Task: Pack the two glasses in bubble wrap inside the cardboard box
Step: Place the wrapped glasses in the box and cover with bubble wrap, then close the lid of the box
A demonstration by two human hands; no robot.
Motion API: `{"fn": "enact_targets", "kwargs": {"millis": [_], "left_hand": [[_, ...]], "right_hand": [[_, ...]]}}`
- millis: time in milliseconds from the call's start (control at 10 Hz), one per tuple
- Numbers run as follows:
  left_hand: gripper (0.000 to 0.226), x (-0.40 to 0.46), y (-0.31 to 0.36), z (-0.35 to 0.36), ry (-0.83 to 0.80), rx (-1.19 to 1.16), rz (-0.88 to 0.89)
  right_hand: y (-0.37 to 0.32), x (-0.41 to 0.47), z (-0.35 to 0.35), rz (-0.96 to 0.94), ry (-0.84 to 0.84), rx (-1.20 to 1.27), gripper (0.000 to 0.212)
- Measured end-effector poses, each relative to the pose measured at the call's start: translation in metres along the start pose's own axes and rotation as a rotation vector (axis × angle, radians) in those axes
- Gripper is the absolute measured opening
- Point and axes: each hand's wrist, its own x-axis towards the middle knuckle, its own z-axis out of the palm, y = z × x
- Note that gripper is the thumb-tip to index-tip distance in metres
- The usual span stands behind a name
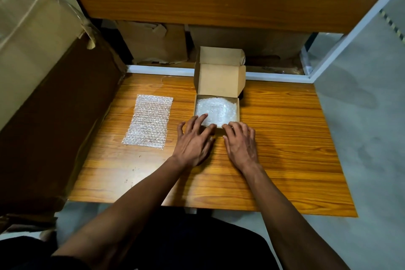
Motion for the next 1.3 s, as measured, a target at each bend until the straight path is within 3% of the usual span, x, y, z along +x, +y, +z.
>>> {"fn": "enact_targets", "kwargs": {"millis": [400, 600, 700, 800, 900, 1000, 1100, 1200, 1300], "left_hand": [[0.034, 0.008, -0.007, -0.008, 0.117, -0.07, -0.083], [0.041, 0.009, -0.023, -0.006, 0.097, -0.041, -0.077], [0.038, 0.02, -0.026, -0.01, 0.182, -0.164, -0.112], [0.031, 0.041, -0.034, -0.017, 0.279, -0.412, -0.207], [0.036, 0.067, -0.037, -0.035, 0.306, -0.725, -0.394], [0.057, 0.098, -0.04, -0.054, 0.147, -0.989, -0.654], [0.075, 0.12, -0.045, -0.07, 0.059, -1.324, -0.771], [0.076, 0.136, -0.041, -0.078, -0.022, -1.433, -0.732], [0.079, 0.138, -0.025, -0.105, -0.034, -1.552, -0.662]], "right_hand": [[0.003, 0.008, 0.0, 0.08, 0.024, -0.053, 0.029], [0.008, 0.015, -0.002, 0.096, 0.01, -0.037, 0.039], [0.011, 0.025, -0.009, 0.189, 0.1, 0.134, 0.037], [0.016, 0.043, -0.021, 0.336, 0.19, 0.486, 0.028], [0.017, 0.077, -0.039, 0.567, 0.161, 0.78, 0.042], [0.027, 0.111, -0.052, 0.753, 0.03, 0.955, 0.058], [0.034, 0.135, -0.061, 0.833, -0.051, 1.319, 0.071], [0.041, 0.151, -0.064, 0.862, -0.167, 1.597, 0.085], [0.048, 0.159, -0.061, 0.861, -0.263, 1.621, 0.102]]}}
